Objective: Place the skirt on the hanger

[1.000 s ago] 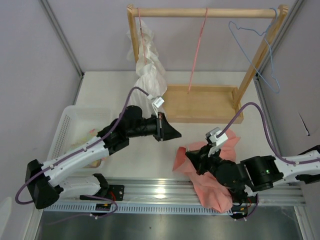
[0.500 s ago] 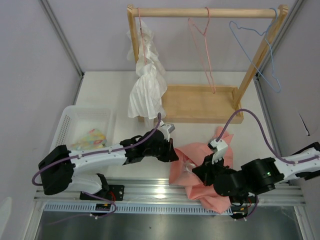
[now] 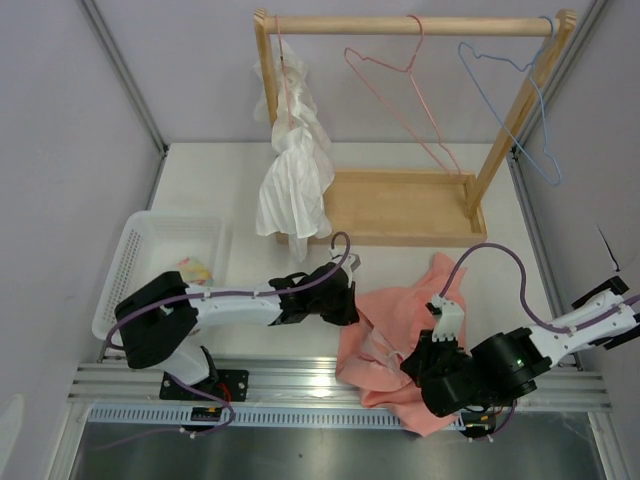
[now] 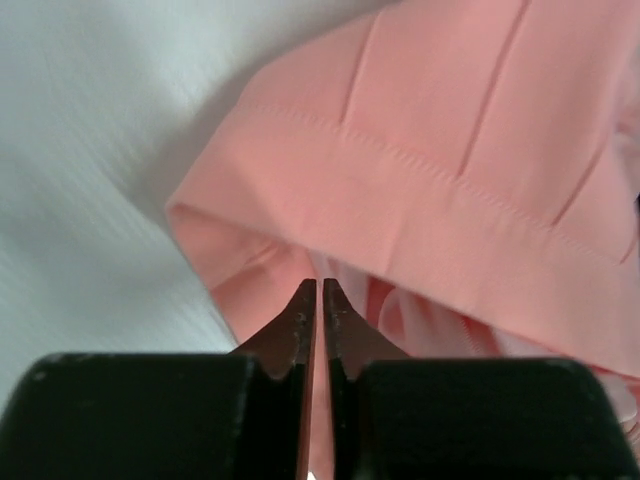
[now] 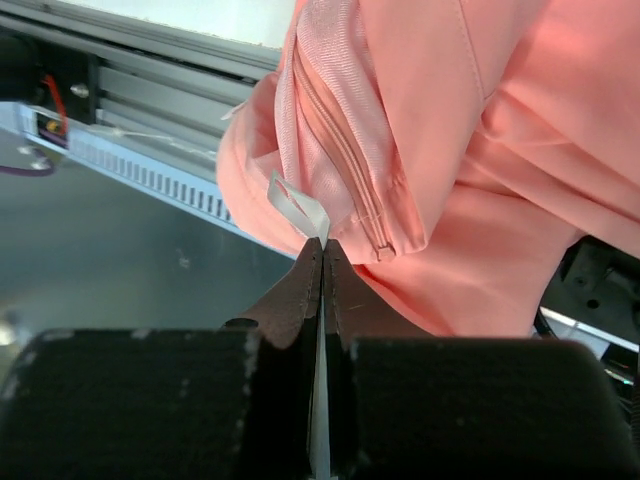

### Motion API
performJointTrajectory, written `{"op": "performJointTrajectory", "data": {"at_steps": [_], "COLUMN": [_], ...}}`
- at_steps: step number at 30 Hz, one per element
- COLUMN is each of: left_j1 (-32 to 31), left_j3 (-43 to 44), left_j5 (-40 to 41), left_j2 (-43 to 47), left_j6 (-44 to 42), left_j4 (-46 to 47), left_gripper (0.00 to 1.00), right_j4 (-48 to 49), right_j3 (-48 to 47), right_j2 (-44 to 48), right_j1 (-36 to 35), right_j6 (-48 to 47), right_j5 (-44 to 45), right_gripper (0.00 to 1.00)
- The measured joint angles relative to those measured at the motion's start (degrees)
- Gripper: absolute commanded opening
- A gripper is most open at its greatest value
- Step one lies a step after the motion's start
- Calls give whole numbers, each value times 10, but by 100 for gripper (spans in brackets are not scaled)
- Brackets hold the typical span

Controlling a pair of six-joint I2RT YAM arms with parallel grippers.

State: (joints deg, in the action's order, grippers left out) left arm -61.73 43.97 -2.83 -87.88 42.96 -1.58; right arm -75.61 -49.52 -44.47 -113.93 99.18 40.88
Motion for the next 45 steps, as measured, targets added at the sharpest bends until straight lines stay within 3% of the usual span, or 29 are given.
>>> {"op": "performJointTrajectory", "data": {"at_steps": [6, 16, 25, 36, 39, 42, 43, 45], "left_j1": [0, 0, 0, 0, 0, 0, 0, 0], "left_j3": [35, 54, 53, 39, 32, 26, 25, 22], "left_j5": [20, 42, 52, 39, 34, 22, 20, 16], "left_j2": [-16, -63, -71, -114, -118, -121, -121, -121], "left_j6": [-19, -26, -29, -24, -22, -19, -19, -17], "left_j4": [20, 44, 99, 161, 174, 189, 192, 196], "left_gripper": [35, 40, 44, 38, 30, 14, 3, 0], "right_j4": [-7, -9, -10, -14, -14, -14, -13, -13], "right_j3": [-13, -50, -82, -85, -85, -85, -85, -85], "right_j2": [31, 91, 138, 130, 123, 121, 120, 120], "right_j1": [0, 20, 134, 190, 192, 195, 196, 197], "right_j6": [13, -5, -64, -98, -99, -99, -99, -99], "right_j5": [8, 22, -4, -44, -49, -52, -53, -53], "right_gripper": [0, 0, 0, 0, 0, 0, 0, 0]}}
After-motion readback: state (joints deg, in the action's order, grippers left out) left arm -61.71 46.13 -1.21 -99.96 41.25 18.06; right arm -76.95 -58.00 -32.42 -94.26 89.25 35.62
